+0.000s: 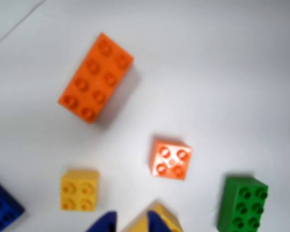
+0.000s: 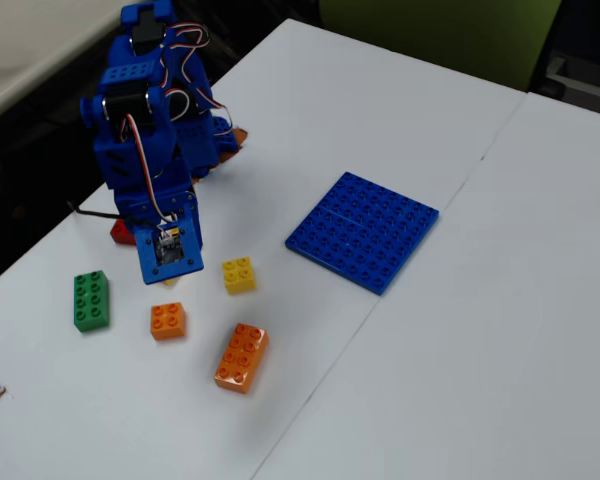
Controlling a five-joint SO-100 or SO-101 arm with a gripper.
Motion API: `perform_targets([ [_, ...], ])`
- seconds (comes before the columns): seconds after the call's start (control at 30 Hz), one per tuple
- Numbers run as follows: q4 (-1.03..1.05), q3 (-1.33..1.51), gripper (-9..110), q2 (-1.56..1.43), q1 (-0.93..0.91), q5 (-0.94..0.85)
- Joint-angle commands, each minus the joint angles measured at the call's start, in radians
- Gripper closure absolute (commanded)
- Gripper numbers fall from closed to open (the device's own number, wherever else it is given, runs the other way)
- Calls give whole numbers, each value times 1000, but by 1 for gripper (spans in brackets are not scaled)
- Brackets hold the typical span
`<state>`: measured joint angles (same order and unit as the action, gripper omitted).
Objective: Pick up the 2x2 orange block and go up the 8x8 blue block.
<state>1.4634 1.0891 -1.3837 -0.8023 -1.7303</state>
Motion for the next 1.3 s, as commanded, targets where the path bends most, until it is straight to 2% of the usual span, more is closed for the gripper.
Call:
perform_targets([
  [0.0, -37, -86, 94, 31, -35, -5],
  [0.53, -169, -135, 93, 192, -158, -141],
  [0.83, -190, -135, 84, 241, -163, -152],
  [1.27, -192, -114, 80, 318, -179, -178],
])
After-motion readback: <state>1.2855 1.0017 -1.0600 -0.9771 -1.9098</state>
